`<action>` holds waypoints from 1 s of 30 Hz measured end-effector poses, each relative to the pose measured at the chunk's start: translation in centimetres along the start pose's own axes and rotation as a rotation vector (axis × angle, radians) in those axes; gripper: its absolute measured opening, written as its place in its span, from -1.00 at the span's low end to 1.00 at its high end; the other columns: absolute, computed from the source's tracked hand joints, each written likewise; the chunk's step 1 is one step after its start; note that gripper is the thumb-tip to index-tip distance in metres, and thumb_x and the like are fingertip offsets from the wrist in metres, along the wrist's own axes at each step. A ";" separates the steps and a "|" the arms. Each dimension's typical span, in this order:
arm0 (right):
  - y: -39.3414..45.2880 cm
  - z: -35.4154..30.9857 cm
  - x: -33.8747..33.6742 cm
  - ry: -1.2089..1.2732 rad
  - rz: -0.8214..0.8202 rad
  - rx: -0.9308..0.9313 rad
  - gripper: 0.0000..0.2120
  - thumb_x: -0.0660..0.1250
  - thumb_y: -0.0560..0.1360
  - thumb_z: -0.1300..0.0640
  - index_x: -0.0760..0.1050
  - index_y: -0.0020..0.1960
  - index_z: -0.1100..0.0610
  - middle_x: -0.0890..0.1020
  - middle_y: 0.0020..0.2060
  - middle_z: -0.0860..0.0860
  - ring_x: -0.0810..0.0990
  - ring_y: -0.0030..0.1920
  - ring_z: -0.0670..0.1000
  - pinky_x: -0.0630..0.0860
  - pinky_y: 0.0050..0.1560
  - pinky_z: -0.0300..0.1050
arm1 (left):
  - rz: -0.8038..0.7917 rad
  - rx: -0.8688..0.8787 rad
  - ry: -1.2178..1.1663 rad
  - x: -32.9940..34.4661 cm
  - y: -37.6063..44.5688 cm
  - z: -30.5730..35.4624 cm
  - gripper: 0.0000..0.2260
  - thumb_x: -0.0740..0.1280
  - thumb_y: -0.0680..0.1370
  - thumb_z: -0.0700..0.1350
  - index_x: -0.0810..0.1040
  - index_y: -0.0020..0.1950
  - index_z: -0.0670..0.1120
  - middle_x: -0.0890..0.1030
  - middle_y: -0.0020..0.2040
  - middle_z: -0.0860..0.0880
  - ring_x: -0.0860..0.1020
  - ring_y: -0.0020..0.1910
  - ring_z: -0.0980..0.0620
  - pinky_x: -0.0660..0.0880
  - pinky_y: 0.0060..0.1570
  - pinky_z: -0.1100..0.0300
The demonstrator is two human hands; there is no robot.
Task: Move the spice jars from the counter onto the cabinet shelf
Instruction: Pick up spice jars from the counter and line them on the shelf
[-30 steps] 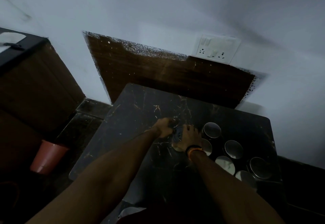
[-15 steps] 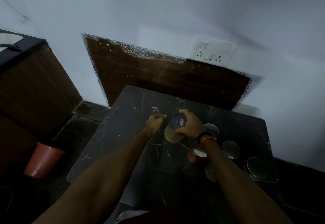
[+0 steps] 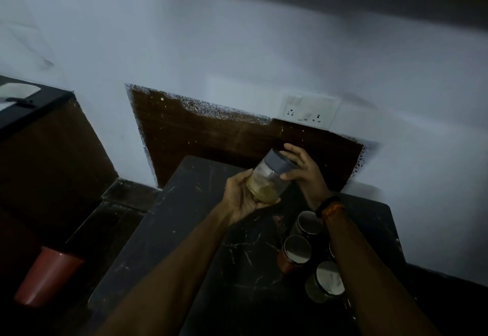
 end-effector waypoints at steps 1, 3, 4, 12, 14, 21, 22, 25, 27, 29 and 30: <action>0.1 -0.5 -0.2 0.047 0.012 -0.012 -0.28 0.49 0.26 0.25 0.40 0.39 -0.03 0.52 0.34 0.04 0.53 0.32 0.07 0.52 0.28 0.07 | -0.013 0.043 0.009 0.7 0.1 0.6 -0.52 0.19 0.61 -0.01 0.37 0.50 -0.18 0.42 0.45 -0.33 0.36 0.46 -0.33 0.34 0.38 -0.32; 0.3 -1.4 -0.5 0.130 0.046 -0.038 -0.32 0.49 0.31 0.21 0.41 0.39 -0.04 0.49 0.36 0.04 0.51 0.34 0.06 0.52 0.28 0.03 | -0.016 0.132 0.031 1.7 0.2 1.8 -0.53 0.23 0.60 -0.05 0.39 0.47 -0.24 0.44 0.43 -0.34 0.37 0.46 -0.33 0.33 0.40 -0.31; 0.4 -1.8 -0.7 0.166 0.065 -0.052 -0.32 0.50 0.33 0.18 0.40 0.41 -0.02 0.48 0.36 0.06 0.50 0.34 0.07 0.52 0.27 0.01 | -0.022 0.176 0.045 2.4 0.1 2.3 -0.53 0.26 0.59 -0.08 0.41 0.46 -0.26 0.46 0.42 -0.34 0.39 0.44 -0.33 0.34 0.39 -0.30; 1.3 -4.5 -1.7 0.323 0.194 -0.129 -0.43 0.39 0.52 0.04 0.34 0.49 0.07 0.54 0.33 0.13 0.61 0.25 0.14 0.57 0.22 0.15 | -0.007 0.482 0.257 7.1 -1.2 5.7 -0.45 0.49 0.41 -0.26 0.45 0.39 -0.17 0.59 0.27 -0.27 0.57 0.28 -0.27 0.59 0.15 -0.14; 1.4 -5.2 -1.8 0.308 0.209 -0.136 -0.43 0.38 0.53 -0.02 0.33 0.49 0.04 0.55 0.32 0.10 0.65 0.20 0.09 0.60 0.15 0.10 | 0.020 0.543 0.334 7.8 -1.7 6.3 -0.41 0.54 0.37 -0.26 0.47 0.37 -0.13 0.61 0.24 -0.25 0.60 0.24 -0.23 0.60 0.12 -0.09; 1.5 -9.0 -2.3 0.273 0.212 -0.208 -0.33 0.50 0.44 0.01 0.34 0.47 0.03 0.53 0.32 0.14 0.62 0.23 0.18 0.60 0.17 0.16 | -0.018 0.714 0.567 12.1 -3.0 8.2 -0.35 0.58 0.37 -0.27 0.45 0.41 -0.06 0.60 0.27 -0.12 0.60 0.24 -0.10 0.60 0.17 -0.09; 1.5 -9.6 -2.4 0.298 0.210 -0.215 -0.36 0.50 0.44 0.03 0.36 0.47 0.03 0.53 0.32 0.15 0.62 0.22 0.18 0.60 0.16 0.15 | -0.042 0.715 0.565 12.7 -3.1 8.4 -0.38 0.56 0.40 -0.25 0.46 0.42 -0.05 0.60 0.28 -0.12 0.59 0.26 -0.11 0.59 0.19 -0.08; 1.4 -11.8 -3.1 0.366 0.199 -0.251 -0.41 0.44 0.46 0.04 0.38 0.46 0.04 0.53 0.33 0.17 0.62 0.21 0.17 0.61 0.11 0.09 | -0.137 0.665 0.512 14.5 -3.1 9.0 -0.45 0.47 0.46 -0.22 0.47 0.44 0.01 0.62 0.27 -0.11 0.59 0.27 -0.08 0.57 0.15 0.06; 1.3 -13.0 -3.3 0.414 0.184 -0.265 -0.44 0.40 0.49 0.03 0.38 0.46 0.04 0.51 0.35 0.18 0.58 0.27 0.19 0.61 0.11 0.10 | -0.180 0.629 0.539 15.3 -3.0 9.4 -0.41 0.45 0.47 -0.26 0.44 0.47 0.04 0.63 0.26 -0.10 0.59 0.27 -0.05 0.56 0.14 0.12; 1.3 -14.4 -3.6 0.469 0.163 -0.291 -0.47 0.35 0.52 0.03 0.39 0.47 0.07 0.49 0.38 0.20 0.51 0.33 0.23 0.59 0.12 0.14 | -0.223 0.627 0.591 16.5 -3.2 9.9 -0.34 0.46 0.46 -0.29 0.40 0.51 0.07 0.61 0.29 -0.12 0.57 0.30 -0.09 0.54 0.21 0.06; 1.3 -15.0 -3.6 0.485 0.155 -0.299 -0.47 0.34 0.52 0.04 0.39 0.47 0.09 0.47 0.40 0.21 0.48 0.36 0.26 0.57 0.17 0.18 | -0.242 0.635 0.616 17.2 -3.4 10.1 -0.32 0.47 0.45 -0.29 0.38 0.51 0.08 0.60 0.31 -0.14 0.56 0.32 -0.11 0.53 0.26 -0.01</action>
Point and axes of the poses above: each hand's wrist, its own y-axis towards the middle knuckle, its own x-axis out of the palm, z = x × y, the point moved 10 cm from there along y, towards the middle knuckle
